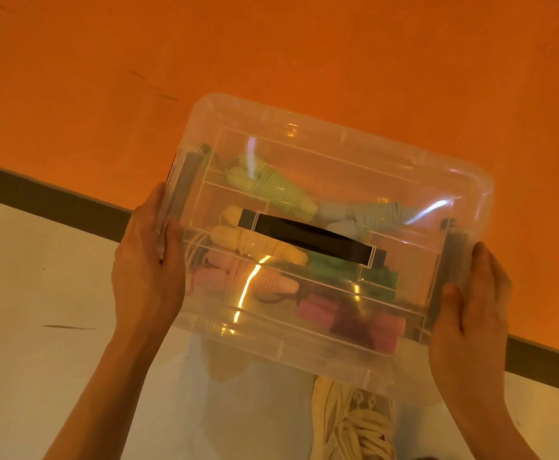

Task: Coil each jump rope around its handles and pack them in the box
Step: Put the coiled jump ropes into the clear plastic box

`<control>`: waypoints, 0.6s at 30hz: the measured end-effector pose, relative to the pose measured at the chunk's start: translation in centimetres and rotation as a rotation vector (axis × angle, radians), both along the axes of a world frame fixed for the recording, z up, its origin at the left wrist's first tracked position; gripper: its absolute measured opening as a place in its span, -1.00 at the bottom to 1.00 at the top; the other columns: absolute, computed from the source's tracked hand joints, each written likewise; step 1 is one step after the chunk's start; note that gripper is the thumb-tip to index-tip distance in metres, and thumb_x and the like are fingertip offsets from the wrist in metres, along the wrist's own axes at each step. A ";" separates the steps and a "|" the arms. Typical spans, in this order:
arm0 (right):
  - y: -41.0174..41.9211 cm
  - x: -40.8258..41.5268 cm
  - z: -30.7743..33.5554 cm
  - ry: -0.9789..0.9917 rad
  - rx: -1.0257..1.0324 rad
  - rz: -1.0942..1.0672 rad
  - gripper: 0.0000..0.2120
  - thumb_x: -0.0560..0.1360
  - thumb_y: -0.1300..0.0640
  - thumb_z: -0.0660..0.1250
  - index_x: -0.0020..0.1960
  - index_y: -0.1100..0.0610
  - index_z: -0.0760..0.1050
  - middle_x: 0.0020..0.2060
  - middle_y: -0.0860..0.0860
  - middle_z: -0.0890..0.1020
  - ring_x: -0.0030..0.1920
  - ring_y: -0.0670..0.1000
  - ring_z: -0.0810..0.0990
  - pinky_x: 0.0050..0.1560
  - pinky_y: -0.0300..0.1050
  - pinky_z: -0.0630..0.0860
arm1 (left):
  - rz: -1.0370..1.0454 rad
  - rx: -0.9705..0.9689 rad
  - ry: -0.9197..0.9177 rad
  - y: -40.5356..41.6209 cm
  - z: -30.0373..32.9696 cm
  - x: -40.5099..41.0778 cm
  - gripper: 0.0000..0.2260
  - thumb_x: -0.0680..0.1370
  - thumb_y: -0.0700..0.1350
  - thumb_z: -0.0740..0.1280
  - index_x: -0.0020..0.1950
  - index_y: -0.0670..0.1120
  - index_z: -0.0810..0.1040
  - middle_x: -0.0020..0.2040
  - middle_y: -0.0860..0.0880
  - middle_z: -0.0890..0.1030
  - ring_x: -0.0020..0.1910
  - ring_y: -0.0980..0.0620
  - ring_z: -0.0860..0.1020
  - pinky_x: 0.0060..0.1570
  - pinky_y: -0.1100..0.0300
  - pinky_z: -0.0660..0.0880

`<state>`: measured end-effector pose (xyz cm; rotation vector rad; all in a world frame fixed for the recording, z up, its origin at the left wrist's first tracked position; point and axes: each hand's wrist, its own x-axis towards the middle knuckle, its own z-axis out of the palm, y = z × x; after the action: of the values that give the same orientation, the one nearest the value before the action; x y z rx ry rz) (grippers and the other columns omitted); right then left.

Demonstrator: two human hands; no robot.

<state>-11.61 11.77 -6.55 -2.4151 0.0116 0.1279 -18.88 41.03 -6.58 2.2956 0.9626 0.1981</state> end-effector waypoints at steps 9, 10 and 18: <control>-0.1 -0.1 -1.2 -0.017 0.033 -0.012 -0.48 0.60 0.11 0.00 0.55 0.11 0.04 0.44 0.12 0.21 0.07 -0.45 0.33 -0.01 -0.49 0.34 | 0.047 -0.051 -0.041 0.6 -0.5 0.7 -0.61 0.66 -0.02 0.16 0.49 0.00 0.31 0.39 0.01 0.45 0.27 0.15 0.40 0.15 0.16 0.36; -0.2 -0.1 -1.3 -0.031 0.031 -0.006 -0.48 0.60 0.12 0.00 0.55 0.12 0.05 0.43 0.13 0.21 0.10 -0.44 0.32 0.03 -0.51 0.34 | 0.045 -0.047 -0.038 0.6 -0.5 0.7 -0.61 0.66 -0.01 0.16 0.49 0.00 0.31 0.39 0.00 0.45 0.29 0.10 0.42 0.16 0.15 0.37; -0.4 -0.1 -1.5 -0.026 0.074 -0.028 -0.49 0.61 0.03 -0.01 0.56 0.04 0.06 0.45 0.01 0.21 0.34 0.00 0.35 0.29 0.05 0.41 | 0.033 -0.197 0.071 2.7 -1.3 1.0 -0.50 0.58 0.27 0.12 0.50 0.17 0.25 0.41 0.01 0.41 0.34 -0.01 0.42 0.26 -0.16 0.42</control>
<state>-11.71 11.33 -8.01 -2.3411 0.0279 0.0832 -17.89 43.71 -7.85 2.1191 1.0097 0.0337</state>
